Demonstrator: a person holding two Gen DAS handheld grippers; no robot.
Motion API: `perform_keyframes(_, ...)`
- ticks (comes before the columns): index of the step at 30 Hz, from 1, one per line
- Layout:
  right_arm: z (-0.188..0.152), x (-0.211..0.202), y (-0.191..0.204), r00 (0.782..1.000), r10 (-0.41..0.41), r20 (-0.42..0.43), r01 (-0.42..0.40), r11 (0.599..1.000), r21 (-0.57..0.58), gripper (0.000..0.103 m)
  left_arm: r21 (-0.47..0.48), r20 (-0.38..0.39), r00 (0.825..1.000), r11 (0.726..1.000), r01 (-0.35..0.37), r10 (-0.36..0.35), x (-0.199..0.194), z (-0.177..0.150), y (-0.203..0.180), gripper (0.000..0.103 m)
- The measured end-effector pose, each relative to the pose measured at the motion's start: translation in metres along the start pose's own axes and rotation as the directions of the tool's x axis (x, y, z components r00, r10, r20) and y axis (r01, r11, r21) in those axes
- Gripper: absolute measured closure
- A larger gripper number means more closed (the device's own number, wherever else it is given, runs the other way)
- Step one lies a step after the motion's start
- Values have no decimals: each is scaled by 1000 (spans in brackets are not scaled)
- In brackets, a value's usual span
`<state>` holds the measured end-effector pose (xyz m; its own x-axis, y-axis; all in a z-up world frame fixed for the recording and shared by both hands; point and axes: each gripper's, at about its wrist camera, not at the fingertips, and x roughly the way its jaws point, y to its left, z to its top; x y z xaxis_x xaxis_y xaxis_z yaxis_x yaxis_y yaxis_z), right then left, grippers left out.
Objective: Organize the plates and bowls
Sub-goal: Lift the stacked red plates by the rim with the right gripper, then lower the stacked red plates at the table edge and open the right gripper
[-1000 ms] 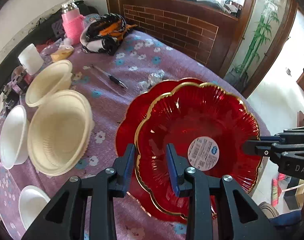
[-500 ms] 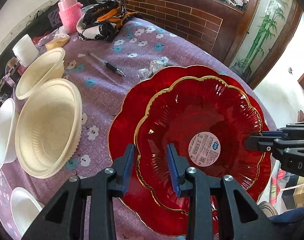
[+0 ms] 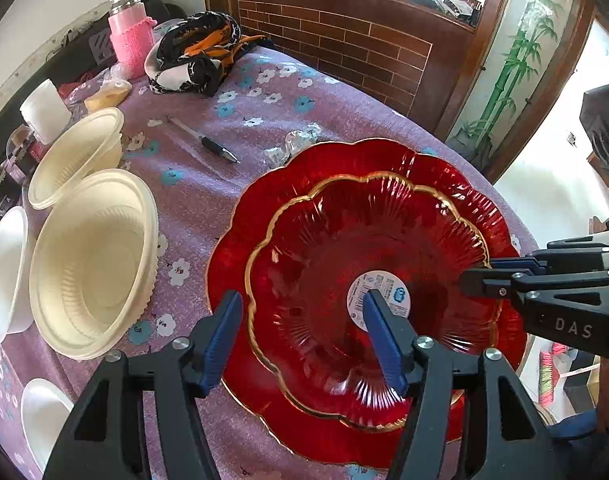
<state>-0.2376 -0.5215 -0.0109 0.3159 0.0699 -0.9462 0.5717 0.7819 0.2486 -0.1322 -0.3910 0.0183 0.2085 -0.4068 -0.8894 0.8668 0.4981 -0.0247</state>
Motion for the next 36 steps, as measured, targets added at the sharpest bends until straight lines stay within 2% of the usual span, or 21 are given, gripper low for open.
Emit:
perform_keyframes(11, -2, -8, 0, 999, -25, 22, 24, 999, 21, 87, 2, 21, 1000, 1000, 1, -1, -15, -6, 3, 41)
perform_keyframes(19, -7, -29, 7, 995, -47, 93, 46, 999, 18, 87, 9, 57, 998, 1000, -27, 26, -35, -13, 6, 39)
perform_keyframes(28, -10, -42, 55, 987, 8, 158, 6, 996, -90, 82, -56, 89, 991, 994, -93, 98, -65, -37, 36, 37)
perform_keyframes(36, -16, -32, 115, 988, 70, 137, -40, 976, -215, 82, -149, 102, 980, 976, -156, 172, -93, -66, 77, 37)
